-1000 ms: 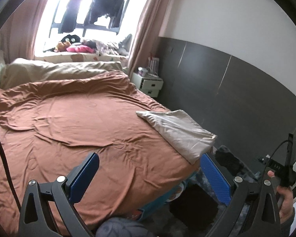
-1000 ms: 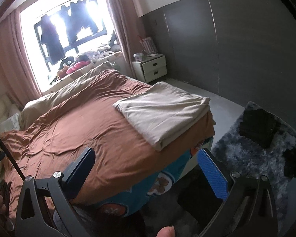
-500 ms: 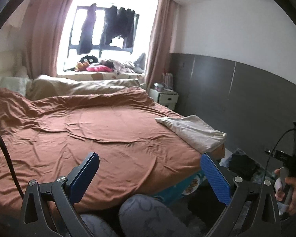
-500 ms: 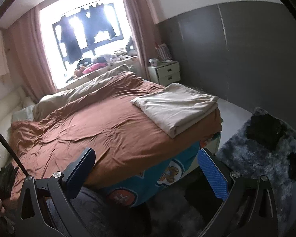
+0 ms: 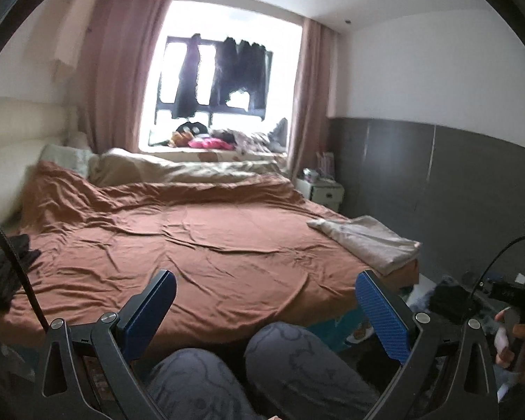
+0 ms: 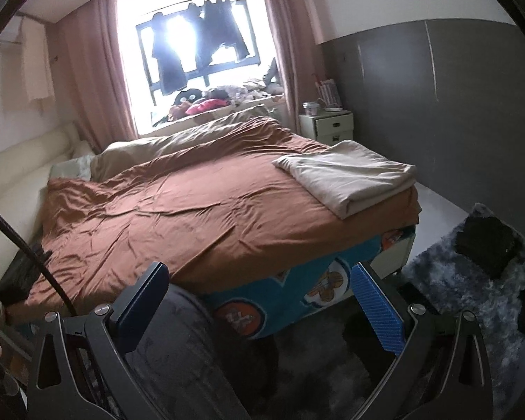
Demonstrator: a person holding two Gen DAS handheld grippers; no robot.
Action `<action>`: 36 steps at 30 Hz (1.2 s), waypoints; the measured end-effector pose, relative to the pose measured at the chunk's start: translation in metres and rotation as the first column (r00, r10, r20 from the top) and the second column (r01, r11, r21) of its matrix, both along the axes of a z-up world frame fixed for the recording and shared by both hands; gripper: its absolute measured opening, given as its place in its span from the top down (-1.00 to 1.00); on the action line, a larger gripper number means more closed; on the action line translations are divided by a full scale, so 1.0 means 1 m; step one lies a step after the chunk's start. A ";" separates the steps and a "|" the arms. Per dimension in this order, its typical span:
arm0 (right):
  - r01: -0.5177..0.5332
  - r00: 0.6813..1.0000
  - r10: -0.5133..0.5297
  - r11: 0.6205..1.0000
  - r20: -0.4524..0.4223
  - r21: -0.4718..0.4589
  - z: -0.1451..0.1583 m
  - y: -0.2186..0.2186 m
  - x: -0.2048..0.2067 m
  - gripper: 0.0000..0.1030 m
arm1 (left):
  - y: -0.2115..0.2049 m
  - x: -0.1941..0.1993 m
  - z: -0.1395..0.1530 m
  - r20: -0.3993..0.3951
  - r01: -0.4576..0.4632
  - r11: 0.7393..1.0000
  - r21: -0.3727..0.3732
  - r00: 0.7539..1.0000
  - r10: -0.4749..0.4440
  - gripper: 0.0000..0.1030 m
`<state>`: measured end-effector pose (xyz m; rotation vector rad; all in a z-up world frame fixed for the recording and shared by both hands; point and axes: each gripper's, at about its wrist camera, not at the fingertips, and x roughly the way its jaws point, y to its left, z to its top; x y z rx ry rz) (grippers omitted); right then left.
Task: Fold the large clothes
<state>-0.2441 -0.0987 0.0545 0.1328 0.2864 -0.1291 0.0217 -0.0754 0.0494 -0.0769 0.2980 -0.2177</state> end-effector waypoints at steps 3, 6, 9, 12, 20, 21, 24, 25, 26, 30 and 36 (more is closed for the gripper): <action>-0.002 1.000 0.002 1.000 0.004 -0.019 -0.005 0.006 -0.008 -1.00 | 0.010 -0.014 -0.012 -0.008 -0.037 0.999 0.022 0.999 0.037 -0.99; 0.000 1.000 0.000 1.000 0.001 -0.022 -0.010 0.007 -0.014 -1.00 | 0.017 -0.026 -0.020 -0.007 -0.064 0.997 0.036 0.998 0.064 -0.99; -0.010 1.000 0.010 1.000 -0.009 -0.025 -0.014 0.015 -0.015 -1.00 | 0.028 -0.037 -0.023 0.009 -0.104 0.995 0.012 0.995 0.104 -0.99; -0.012 1.000 0.012 0.999 0.002 -0.032 -0.012 0.021 -0.015 -1.00 | 0.034 -0.039 -0.021 0.003 -0.122 0.992 0.010 0.993 0.122 -0.99; -0.037 0.999 0.037 0.999 0.019 -0.034 -0.019 0.034 -0.006 -1.00 | 0.029 -0.044 -0.018 0.005 -0.117 0.993 0.034 0.993 0.117 -0.99; -0.035 0.999 0.035 0.999 0.017 -0.041 -0.020 0.035 -0.005 -1.00 | 0.028 -0.046 -0.019 0.005 -0.116 0.993 0.036 0.993 0.116 -0.99; -0.037 0.999 0.037 0.998 0.011 -0.051 -0.027 0.040 -0.003 -1.00 | 0.026 -0.047 -0.018 0.010 -0.114 0.993 0.039 0.993 0.114 -0.99; -0.036 0.999 0.036 0.998 0.009 -0.053 -0.027 0.040 -0.003 -1.00 | 0.026 -0.048 -0.017 0.015 -0.117 0.992 0.042 0.993 0.117 -0.99; -0.036 0.999 0.036 0.998 0.008 -0.052 -0.027 0.040 -0.003 -1.00 | 0.025 -0.049 -0.016 0.022 -0.119 0.992 0.044 0.993 0.118 -0.99; -0.037 0.999 0.037 0.998 0.009 -0.053 -0.028 0.046 -0.003 -1.00 | 0.026 -0.053 -0.015 0.033 -0.120 0.992 0.044 0.992 0.119 -0.99; -0.041 0.999 0.041 0.997 0.005 -0.059 -0.029 0.050 -0.003 -1.00 | 0.026 -0.055 -0.016 0.029 -0.114 0.993 0.041 0.993 0.113 -0.99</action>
